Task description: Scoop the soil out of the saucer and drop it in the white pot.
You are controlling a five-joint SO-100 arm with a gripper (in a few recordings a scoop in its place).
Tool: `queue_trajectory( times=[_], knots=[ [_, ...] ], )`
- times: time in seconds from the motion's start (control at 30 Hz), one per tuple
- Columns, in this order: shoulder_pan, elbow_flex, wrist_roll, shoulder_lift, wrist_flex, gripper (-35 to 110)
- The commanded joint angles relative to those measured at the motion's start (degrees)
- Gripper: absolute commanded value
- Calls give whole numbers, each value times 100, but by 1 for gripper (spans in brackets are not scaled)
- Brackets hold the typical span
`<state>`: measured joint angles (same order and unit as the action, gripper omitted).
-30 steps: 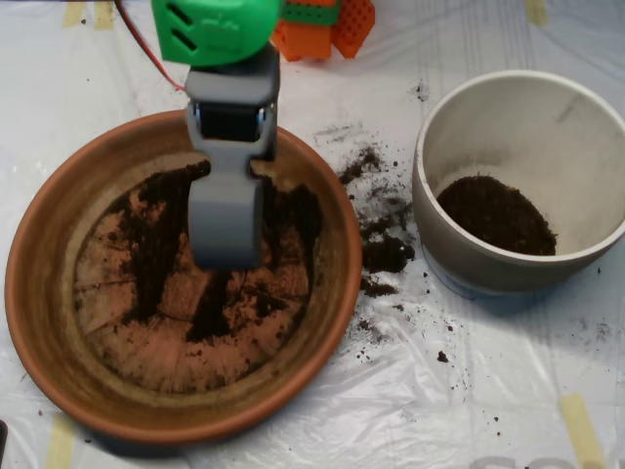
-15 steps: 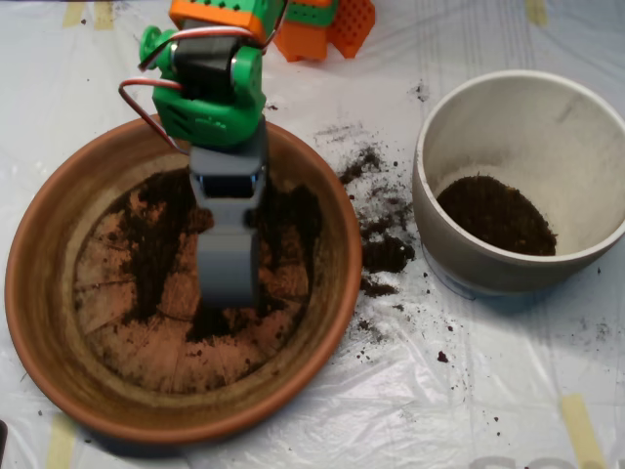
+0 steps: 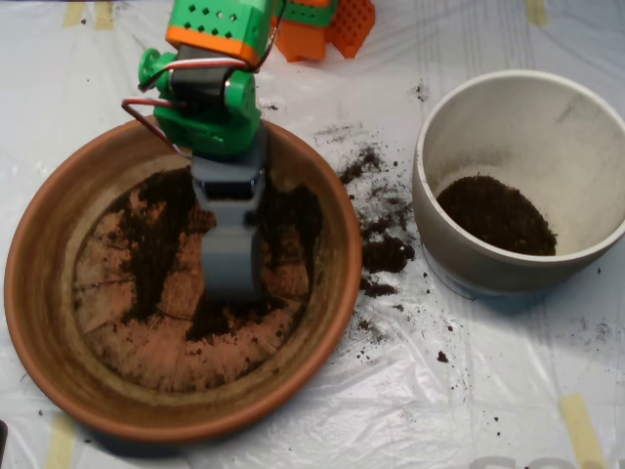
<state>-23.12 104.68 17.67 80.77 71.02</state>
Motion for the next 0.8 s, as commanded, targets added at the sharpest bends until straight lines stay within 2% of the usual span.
queue_trajectory(
  times=[0.0,0.33,0.77],
  knots=[
    [-220,369,-105,316,-193,54],
    [-439,-246,-237,-176,-571,55],
    [-290,-1863,-378,-1151,79,57]
  ],
)
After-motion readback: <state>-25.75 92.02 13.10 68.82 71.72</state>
